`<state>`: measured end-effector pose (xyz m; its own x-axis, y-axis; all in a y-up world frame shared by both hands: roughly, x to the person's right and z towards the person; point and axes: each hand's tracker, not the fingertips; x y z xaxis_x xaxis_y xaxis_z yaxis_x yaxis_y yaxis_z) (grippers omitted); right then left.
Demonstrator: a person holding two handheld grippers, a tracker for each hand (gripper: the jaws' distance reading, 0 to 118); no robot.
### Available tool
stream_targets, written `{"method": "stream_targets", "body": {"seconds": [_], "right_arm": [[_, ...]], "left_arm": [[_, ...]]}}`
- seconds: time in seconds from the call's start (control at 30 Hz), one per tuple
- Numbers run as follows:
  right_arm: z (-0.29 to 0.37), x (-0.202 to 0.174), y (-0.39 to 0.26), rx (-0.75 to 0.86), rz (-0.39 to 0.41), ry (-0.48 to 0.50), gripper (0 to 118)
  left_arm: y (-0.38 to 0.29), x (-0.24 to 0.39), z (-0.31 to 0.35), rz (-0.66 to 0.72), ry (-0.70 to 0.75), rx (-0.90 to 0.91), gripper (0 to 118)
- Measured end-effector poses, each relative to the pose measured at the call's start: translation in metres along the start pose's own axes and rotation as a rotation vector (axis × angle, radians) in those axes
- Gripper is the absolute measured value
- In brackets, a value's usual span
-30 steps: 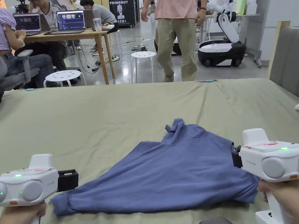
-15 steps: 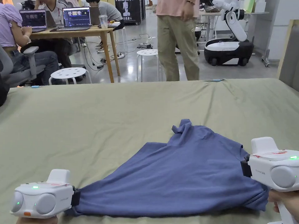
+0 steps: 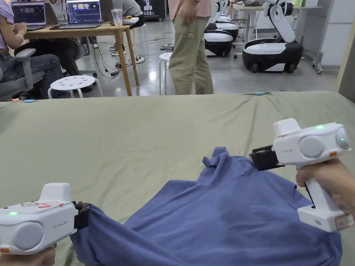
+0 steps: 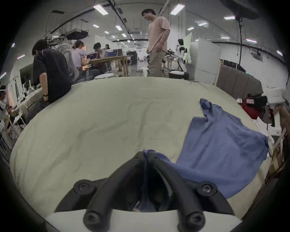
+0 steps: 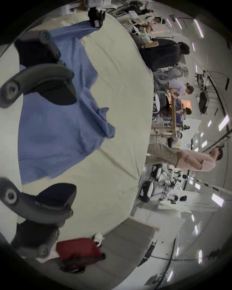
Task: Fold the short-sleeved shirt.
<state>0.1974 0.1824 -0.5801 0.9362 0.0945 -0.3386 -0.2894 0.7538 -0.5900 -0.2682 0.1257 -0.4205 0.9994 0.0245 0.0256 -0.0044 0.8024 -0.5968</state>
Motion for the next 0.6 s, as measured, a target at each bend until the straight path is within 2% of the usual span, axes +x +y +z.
{"method": "stream_targets", "body": {"seconds": [0.07,0.17,0.23,0.3,0.33,0.4,0.47,0.5,0.57,0.6], "right_arm": [[-0.033,0.004,0.017,-0.037,0.019,0.005,97],[-0.084,0.005,0.027,-0.116,0.09,-0.051,97],[-0.117,0.011,0.027,-0.173,0.11,-0.068,96],[-0.141,0.015,0.025,-0.228,0.112,-0.073,88],[-0.153,0.019,0.022,-0.238,0.103,-0.082,79],[-0.168,0.023,0.015,-0.278,0.09,-0.086,74],[-0.177,0.021,0.002,-0.324,0.121,-0.074,67],[-0.172,0.021,0.004,-0.288,0.104,-0.049,60],[-0.163,0.018,0.013,-0.323,0.063,-0.032,30],[-0.16,0.016,0.016,-0.329,0.083,-0.02,0]], "left_arm": [[0.007,0.004,-0.018,-0.006,0.005,-0.006,2],[0.014,0.009,-0.039,-0.008,-0.009,-0.027,2],[0.019,0.011,-0.053,-0.012,-0.026,-0.057,2],[0.022,0.013,-0.063,-0.03,-0.023,-0.067,2],[0.024,0.015,-0.067,-0.035,-0.019,-0.067,2],[0.024,0.015,-0.071,-0.031,-0.019,-0.068,2],[0.022,0.017,-0.072,-0.026,-0.023,-0.07,2],[0.021,0.018,-0.071,-0.028,-0.022,-0.07,2],[0.02,0.018,-0.07,-0.033,-0.016,-0.074,2],[0.02,0.018,-0.069,-0.03,-0.009,-0.075,2]]}}
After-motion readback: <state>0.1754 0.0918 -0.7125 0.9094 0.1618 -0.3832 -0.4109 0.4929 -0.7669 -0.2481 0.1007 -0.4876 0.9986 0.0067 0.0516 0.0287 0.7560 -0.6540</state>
